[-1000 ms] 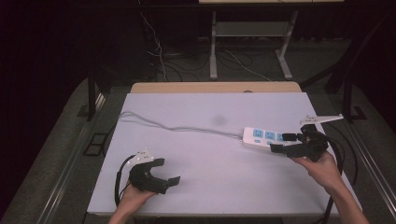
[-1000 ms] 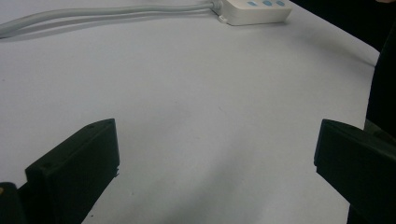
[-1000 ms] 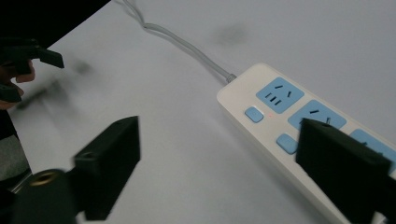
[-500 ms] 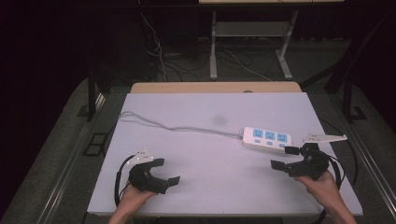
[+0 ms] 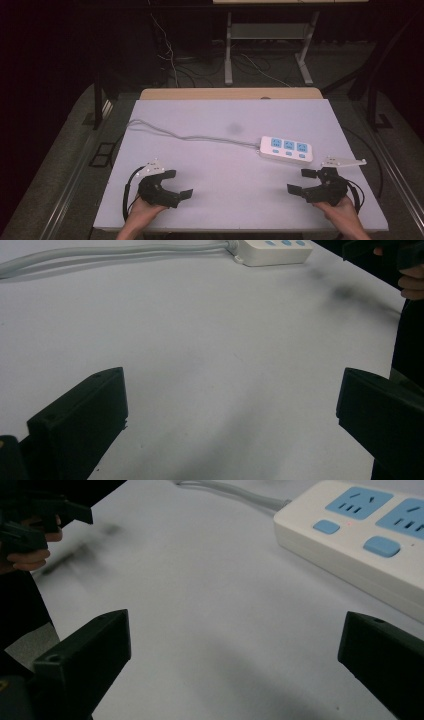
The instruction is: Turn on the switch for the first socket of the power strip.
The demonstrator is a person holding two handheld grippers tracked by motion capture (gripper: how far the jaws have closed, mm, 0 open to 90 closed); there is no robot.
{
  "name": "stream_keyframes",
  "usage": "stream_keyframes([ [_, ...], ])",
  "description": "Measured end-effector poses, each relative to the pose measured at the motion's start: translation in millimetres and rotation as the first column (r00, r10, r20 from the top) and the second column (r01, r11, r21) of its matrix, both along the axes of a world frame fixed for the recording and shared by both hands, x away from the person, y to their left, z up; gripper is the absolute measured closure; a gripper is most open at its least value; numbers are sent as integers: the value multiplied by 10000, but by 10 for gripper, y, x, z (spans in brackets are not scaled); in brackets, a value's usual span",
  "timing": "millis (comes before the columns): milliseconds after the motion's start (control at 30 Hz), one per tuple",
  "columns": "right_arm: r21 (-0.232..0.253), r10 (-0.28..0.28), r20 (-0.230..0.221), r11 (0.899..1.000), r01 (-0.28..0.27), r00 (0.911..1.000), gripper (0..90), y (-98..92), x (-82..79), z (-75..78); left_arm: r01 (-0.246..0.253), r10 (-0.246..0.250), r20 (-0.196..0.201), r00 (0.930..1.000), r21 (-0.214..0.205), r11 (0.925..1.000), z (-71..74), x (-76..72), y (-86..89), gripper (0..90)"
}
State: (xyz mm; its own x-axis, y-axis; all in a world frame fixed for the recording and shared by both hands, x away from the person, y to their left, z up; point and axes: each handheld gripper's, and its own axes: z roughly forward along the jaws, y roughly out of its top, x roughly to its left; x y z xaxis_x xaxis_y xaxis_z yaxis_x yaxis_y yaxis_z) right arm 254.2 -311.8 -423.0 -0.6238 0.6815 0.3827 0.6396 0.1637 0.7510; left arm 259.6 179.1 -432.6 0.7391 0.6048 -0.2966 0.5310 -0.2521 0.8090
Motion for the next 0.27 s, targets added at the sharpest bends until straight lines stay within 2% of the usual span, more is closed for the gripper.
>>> stream_keyframes([
  [267, -302, 177, 138, 9994, -172, 9997, 2, 40, -53, -87, 15, -15, -2, 10000, 0, 10000, 2, 1, 3, 0],
])
